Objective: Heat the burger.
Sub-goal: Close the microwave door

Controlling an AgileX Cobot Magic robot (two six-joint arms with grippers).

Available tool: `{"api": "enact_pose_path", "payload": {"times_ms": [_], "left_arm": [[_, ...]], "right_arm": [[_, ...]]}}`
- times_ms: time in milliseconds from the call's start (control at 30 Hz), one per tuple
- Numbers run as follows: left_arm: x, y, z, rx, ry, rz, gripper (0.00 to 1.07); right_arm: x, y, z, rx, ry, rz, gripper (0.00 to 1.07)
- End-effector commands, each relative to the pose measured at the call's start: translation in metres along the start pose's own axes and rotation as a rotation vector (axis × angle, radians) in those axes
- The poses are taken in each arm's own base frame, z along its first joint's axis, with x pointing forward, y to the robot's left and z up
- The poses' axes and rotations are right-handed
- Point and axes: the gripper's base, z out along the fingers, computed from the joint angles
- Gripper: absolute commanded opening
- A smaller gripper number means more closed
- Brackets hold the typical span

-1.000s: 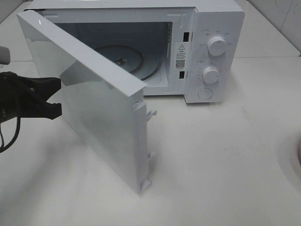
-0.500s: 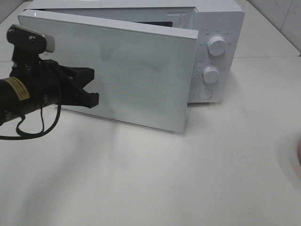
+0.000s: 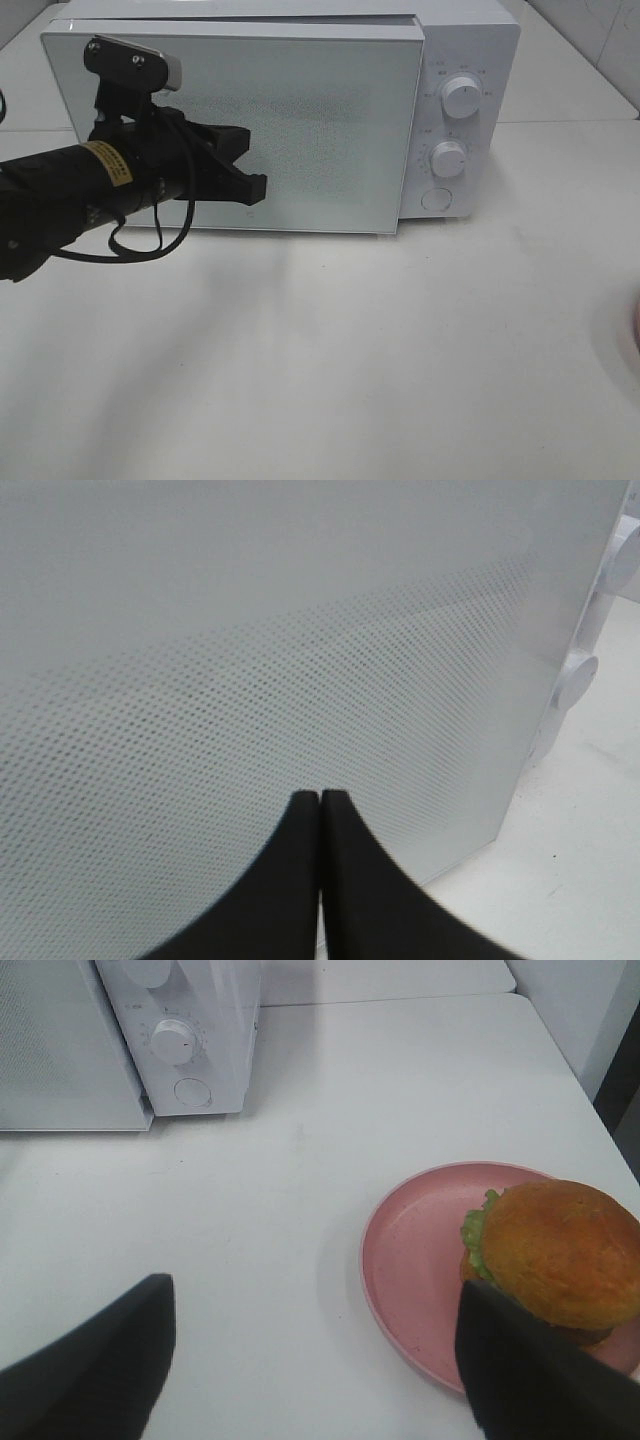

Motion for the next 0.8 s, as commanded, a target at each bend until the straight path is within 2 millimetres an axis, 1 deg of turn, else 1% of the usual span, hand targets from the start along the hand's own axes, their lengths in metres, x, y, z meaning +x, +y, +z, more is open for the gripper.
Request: {"api": "enact_pose_path", "payload": {"times_ms": [33, 67, 100, 233, 267, 500, 533, 800], "left_arm": [[-0.005, -0.004, 0.011, 0.005, 0.012, 0.002, 0.0], [-0.005, -0.004, 0.011, 0.005, 0.012, 0.002, 0.0], [-0.007, -0.005, 0.017, 0.007, 0.009, 0.001, 0.0], [-0.01, -0.005, 0.024, 0.008, -0.002, 0.0, 0.0], [-0.011, -0.005, 0.029, 0.006, 0.008, -0.002, 0.0], [-0.017, -0.004, 0.042, 0.005, -0.008, -0.003, 0.0], [-0.018, -0.004, 0.047, 0.004, -0.003, -0.002, 0.0], [-0.018, -0.004, 0.062, 0.006, 0.004, -0.001, 0.0]], "right_arm": [[0.001, 0.0, -0.003, -0.003, -0.032, 0.0, 0.75], [0.001, 0.0, -0.003, -0.003, -0.032, 0.0, 0.75], [0.001, 0.0, -0.003, -0.003, -0.032, 0.0, 0.75], [0.001, 0.0, -0.003, -0.003, -0.032, 0.0, 0.75], [0.001, 0.0, -0.003, -0.003, -0.032, 0.0, 0.75], [0.001, 0.0, -0.003, -0.002, -0.032, 0.0, 0.75], [0.001, 0.0, -0.003, -0.002, -0.032, 0.0, 0.75], [0.001, 0.0, -0.003, -0.002, -0.032, 0.0, 0.75]]}}
